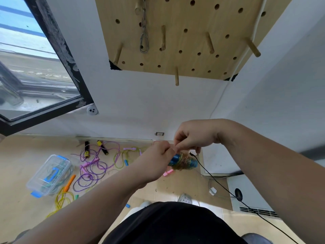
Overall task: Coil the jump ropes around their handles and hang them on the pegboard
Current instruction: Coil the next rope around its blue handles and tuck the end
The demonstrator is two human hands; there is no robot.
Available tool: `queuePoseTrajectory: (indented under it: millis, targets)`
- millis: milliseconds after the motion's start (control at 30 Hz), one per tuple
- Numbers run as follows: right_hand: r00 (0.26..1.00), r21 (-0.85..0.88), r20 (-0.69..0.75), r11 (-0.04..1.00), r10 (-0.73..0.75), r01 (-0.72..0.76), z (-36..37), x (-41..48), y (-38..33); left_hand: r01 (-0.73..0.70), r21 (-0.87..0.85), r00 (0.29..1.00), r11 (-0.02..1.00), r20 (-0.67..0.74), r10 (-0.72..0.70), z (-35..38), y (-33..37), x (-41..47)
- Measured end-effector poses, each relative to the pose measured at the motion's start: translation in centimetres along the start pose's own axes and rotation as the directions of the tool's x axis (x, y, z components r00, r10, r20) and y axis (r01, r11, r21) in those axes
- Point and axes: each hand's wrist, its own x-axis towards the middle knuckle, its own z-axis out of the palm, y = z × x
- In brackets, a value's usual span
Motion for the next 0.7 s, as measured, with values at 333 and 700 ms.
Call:
queuePoseTrajectory:
  millis: [333, 700]
  targets:
    - [0.858, -0.256, -0.513, 0.949, 0.03, -0.187, 5.1, 0.1, -2.4, 0.158, -0.374, 0.965, 0.914, -0.137, -0.223, 1.3, -1.6, 2.9]
    - [0.494, -0.09, -0.86, 0.991, -0.128, 0.099, 9.1, -1.5, 1.8, 0.192, -0.473, 0.964, 0.86, -0.072, -0.255, 2.3, 0.2, 3.3]
